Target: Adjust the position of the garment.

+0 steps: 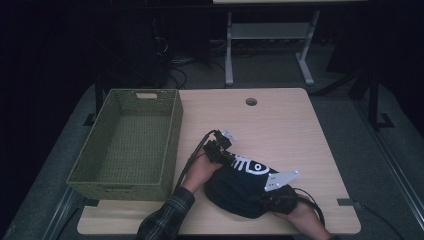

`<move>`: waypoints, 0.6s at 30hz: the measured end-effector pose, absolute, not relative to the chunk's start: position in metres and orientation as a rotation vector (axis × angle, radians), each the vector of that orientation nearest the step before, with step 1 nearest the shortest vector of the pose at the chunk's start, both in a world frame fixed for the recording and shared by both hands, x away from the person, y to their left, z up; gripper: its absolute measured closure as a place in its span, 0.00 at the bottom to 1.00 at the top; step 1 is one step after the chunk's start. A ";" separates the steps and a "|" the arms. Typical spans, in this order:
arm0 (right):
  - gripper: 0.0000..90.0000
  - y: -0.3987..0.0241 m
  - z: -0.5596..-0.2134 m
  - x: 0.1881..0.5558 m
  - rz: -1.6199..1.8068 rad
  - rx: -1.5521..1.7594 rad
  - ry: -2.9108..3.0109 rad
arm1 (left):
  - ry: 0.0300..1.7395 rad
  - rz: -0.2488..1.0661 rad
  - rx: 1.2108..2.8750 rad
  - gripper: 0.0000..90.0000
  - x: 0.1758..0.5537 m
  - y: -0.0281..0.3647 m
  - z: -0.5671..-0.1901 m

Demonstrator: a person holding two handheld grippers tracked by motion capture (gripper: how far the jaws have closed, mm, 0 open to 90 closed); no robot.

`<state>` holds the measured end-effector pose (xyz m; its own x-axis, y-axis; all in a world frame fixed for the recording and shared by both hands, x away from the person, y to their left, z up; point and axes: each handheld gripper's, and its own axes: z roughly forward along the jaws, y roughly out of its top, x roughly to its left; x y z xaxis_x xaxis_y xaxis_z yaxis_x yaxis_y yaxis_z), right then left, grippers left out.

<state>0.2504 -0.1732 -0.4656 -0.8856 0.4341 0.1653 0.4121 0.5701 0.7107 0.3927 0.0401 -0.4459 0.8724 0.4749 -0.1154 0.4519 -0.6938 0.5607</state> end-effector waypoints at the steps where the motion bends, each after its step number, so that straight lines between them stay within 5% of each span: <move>1: 1.00 -0.172 -0.465 0.250 1.238 0.743 2.760 | 0.667 0.055 2.438 1.00 0.392 0.039 -0.446; 18: 0.99 -0.191 -0.445 0.253 1.350 0.746 2.603 | 0.621 0.048 2.374 0.98 0.342 0.067 -0.413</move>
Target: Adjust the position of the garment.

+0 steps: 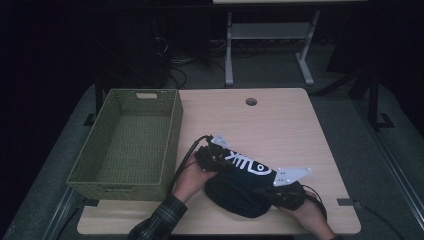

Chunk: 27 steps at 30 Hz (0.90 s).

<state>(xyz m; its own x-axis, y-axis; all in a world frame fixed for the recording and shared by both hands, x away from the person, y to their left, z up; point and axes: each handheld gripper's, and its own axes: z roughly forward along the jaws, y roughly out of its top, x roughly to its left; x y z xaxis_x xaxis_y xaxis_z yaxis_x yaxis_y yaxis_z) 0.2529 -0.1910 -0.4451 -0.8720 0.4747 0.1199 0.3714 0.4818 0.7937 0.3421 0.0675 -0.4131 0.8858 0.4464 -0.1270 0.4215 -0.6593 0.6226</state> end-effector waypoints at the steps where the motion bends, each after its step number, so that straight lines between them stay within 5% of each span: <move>1: 0.99 -0.192 -0.444 0.254 1.345 0.759 2.594 | 0.619 0.043 2.384 0.98 0.339 0.067 -0.414; 15: 0.94 -0.193 -0.459 0.260 1.233 0.818 2.618 | 0.611 0.057 2.455 0.98 0.337 0.061 -0.432; 21: 0.82 -0.204 -0.455 0.258 1.269 0.840 2.564 | 0.667 0.084 2.422 0.86 0.342 0.076 -0.418; 27: 0.63 -0.215 -0.453 0.256 1.258 0.887 2.502 | 0.772 0.095 2.379 0.61 0.348 0.089 -0.416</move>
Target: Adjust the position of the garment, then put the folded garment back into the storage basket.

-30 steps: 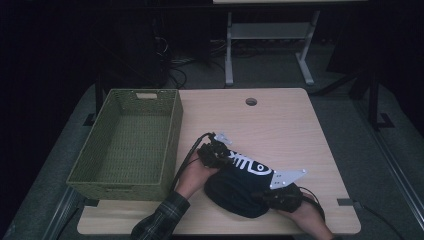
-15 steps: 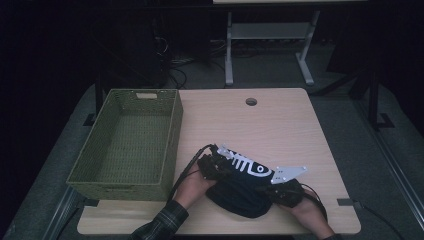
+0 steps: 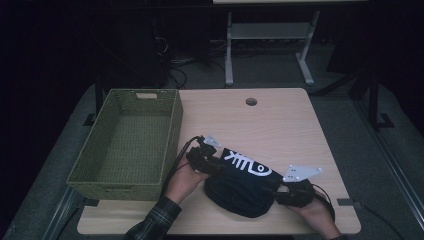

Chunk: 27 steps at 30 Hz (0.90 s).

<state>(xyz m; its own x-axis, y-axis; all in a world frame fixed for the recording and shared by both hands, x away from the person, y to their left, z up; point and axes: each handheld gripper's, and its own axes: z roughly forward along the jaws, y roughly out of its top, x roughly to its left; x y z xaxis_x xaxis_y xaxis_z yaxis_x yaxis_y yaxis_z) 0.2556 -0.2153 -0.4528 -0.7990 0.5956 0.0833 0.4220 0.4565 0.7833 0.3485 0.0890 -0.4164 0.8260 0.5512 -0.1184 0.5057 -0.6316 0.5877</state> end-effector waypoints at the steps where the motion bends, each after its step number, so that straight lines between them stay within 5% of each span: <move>1: 0.60 -0.218 -0.453 0.255 1.257 0.898 2.487 | 0.785 0.090 2.379 0.57 0.349 0.090 -0.417; 15: 0.20 -0.269 -0.472 0.259 1.052 1.170 2.356 | 0.839 0.068 2.393 0.25 0.355 0.089 -0.434; 27: 0.15 -0.281 -0.482 0.265 1.008 1.223 2.305 | 0.859 0.017 2.392 0.22 0.358 0.089 -0.447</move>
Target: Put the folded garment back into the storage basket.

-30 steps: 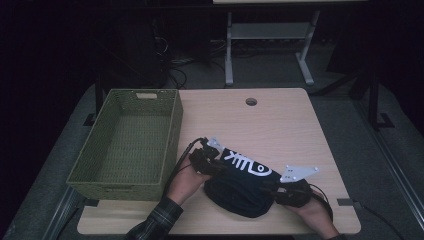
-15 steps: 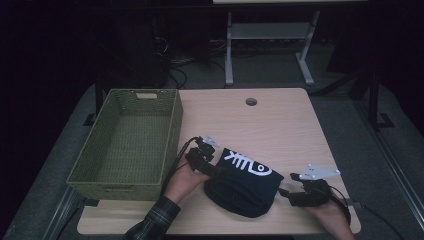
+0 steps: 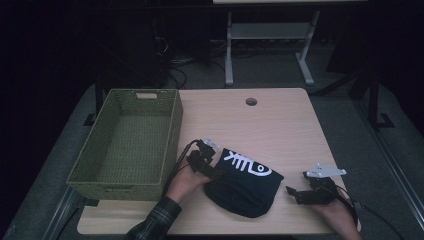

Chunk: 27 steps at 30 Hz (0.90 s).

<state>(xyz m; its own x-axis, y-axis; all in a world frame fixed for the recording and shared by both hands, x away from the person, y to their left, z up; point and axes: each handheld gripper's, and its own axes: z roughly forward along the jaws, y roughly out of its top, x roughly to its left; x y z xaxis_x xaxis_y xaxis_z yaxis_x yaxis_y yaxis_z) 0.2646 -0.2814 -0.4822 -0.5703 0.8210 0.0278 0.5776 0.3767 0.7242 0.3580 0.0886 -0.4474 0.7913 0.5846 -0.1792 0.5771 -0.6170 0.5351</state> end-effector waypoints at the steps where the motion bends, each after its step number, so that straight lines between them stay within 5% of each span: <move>1: 0.14 -0.281 -0.482 0.265 1.006 1.220 2.306 | 0.860 0.014 2.395 0.22 0.358 0.088 -0.448; 11: 0.15 -0.281 -0.482 0.265 1.007 1.218 2.306 | 0.827 -0.028 2.407 0.27 0.359 0.087 -0.453; 27: 0.15 -0.281 -0.482 0.265 1.009 1.213 2.312 | 0.781 -0.162 2.364 0.71 0.358 0.085 -0.455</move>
